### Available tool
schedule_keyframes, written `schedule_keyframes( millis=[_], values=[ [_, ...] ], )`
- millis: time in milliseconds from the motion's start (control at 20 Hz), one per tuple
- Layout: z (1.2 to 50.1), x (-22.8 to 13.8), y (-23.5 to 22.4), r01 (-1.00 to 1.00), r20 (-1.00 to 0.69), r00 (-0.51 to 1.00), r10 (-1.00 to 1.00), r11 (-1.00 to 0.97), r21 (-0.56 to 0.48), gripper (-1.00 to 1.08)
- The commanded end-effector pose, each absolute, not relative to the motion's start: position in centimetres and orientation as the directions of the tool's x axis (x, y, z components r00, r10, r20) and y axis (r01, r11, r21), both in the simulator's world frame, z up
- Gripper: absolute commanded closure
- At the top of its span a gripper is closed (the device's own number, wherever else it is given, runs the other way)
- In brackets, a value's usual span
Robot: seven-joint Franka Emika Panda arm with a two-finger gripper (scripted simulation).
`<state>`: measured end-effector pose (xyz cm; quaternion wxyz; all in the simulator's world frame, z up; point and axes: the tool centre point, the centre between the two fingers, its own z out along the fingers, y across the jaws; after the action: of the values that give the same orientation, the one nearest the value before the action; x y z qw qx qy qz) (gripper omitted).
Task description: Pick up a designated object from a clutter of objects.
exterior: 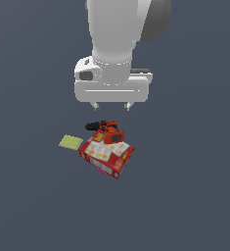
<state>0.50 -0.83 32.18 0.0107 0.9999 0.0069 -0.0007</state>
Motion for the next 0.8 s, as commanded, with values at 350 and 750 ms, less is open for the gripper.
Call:
schedule_keyframes(
  millis=[350, 750],
  values=[
    [31.1, 0.0, -0.5, 0.028, -0.03, 0.999, 0.028, -1.0, 0.007, -0.92],
    [30.9, 0.0, -0.6, 0.035, -0.034, 0.999, 0.035, -0.999, 0.005, -0.92]
  ],
)
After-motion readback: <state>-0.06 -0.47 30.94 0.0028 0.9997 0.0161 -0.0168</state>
